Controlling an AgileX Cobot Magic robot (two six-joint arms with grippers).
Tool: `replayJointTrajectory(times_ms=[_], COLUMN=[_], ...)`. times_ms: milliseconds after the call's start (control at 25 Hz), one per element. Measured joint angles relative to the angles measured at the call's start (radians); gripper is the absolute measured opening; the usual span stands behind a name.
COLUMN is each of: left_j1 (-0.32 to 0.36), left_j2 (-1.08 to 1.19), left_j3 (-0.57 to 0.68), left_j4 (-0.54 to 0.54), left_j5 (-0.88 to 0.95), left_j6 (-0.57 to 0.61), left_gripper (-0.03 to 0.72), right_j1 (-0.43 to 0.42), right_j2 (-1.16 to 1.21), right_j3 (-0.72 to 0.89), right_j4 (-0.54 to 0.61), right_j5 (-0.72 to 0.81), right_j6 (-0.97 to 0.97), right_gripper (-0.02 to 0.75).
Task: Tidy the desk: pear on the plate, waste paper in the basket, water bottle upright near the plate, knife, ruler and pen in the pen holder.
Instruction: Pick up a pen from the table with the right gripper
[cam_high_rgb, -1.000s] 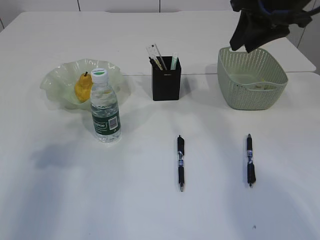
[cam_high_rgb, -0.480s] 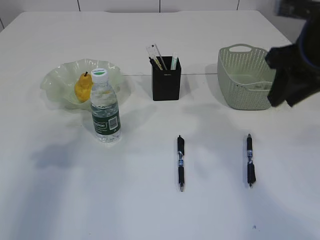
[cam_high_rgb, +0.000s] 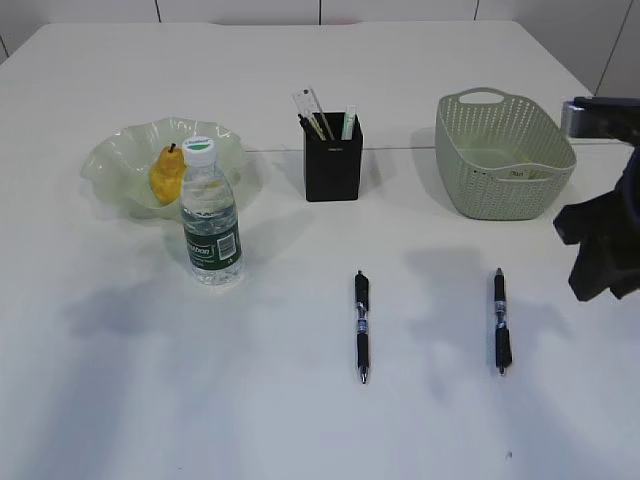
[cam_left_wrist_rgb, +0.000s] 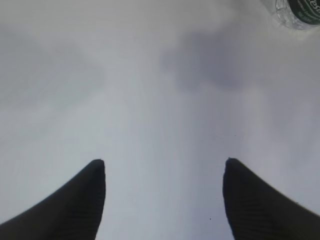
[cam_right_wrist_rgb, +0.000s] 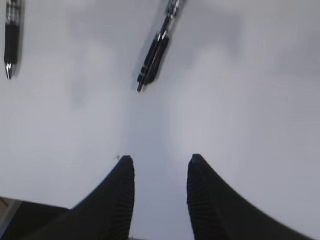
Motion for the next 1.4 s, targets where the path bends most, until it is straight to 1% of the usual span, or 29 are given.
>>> replayJointTrajectory(times_ms=[240,360,480,720,920,1160,1400], left_j1=[0.0,0.0,0.0,0.0,0.0,0.0,0.0], left_j2=[0.0,0.0,0.0,0.0,0.0,0.0,0.0], left_j3=[0.0,0.0,0.0,0.0,0.0,0.0,0.0], left_j4=[0.0,0.0,0.0,0.0,0.0,0.0,0.0], left_j5=[0.0,0.0,0.0,0.0,0.0,-0.014,-0.016], left_j6=[0.0,0.0,0.0,0.0,0.0,0.0,0.0], left_gripper=[0.521,0.521,0.52,0.521,0.521,0.52,0.521], right_j1=[0.0,0.0,0.0,0.0,0.041,0.088,0.09], right_j2=[0.0,0.002,0.039,0.133,0.21,0.307,0.409], right_j3=[0.0,0.0,-0.007,-0.076,-0.145,-0.194,-0.275], right_j4=[-0.001,0.022,0.033,-0.004,-0.047,-0.058,-0.08], right_j5=[-0.125,-0.145,-0.149,-0.123,-0.115,-0.121,-0.128], right_j6=[0.006,0.049,0.102,0.189,0.252,0.299,0.345], right_gripper=[0.268,0.268,0.268,0.268,0.268,0.268,0.268])
